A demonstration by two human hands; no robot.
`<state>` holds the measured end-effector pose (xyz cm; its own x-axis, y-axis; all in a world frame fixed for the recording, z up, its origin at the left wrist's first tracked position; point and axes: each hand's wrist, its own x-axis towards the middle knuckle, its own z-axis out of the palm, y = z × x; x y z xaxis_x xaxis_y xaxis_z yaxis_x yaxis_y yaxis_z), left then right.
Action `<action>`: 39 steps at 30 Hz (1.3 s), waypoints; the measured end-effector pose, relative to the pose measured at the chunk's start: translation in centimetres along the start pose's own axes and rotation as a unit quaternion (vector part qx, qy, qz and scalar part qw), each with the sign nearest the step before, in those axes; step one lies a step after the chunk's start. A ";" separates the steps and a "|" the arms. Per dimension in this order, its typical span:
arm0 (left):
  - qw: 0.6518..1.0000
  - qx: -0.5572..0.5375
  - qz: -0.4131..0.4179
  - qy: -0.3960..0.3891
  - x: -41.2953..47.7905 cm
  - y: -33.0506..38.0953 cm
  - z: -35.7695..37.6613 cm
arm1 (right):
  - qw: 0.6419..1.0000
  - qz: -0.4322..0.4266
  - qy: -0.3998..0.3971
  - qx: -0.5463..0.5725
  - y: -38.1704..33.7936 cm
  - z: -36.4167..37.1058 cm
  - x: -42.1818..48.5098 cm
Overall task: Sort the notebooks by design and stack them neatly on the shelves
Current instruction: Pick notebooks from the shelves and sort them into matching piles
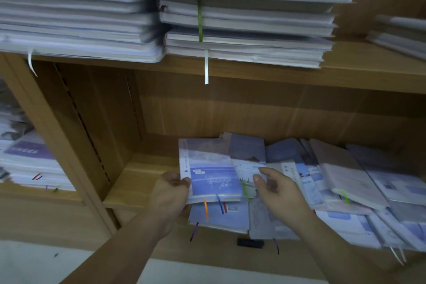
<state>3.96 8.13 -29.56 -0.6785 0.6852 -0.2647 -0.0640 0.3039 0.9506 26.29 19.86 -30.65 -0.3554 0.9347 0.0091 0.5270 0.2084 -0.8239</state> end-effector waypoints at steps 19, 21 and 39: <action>0.967 0.230 0.108 -0.032 1.2 0.2 8.0 | 0.997 0.010 0.027 -0.072 0.6 0.7 1.7; 0.990 0.127 0.050 -0.040 0.6 1.2 7.3 | 0.995 0.014 0.029 -0.098 0.6 0.8 1.8; 0.977 0.097 0.005 -0.190 -3.2 0.0 3.3 | 0.985 0.009 -0.143 -0.097 -1.1 -0.7 -0.8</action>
<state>8.57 8.10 -29.27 -0.3545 0.8744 -0.3313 0.1070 0.3899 0.9146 26.53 19.05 -29.37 -0.5331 0.8250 -0.1876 0.6628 0.2693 -0.6987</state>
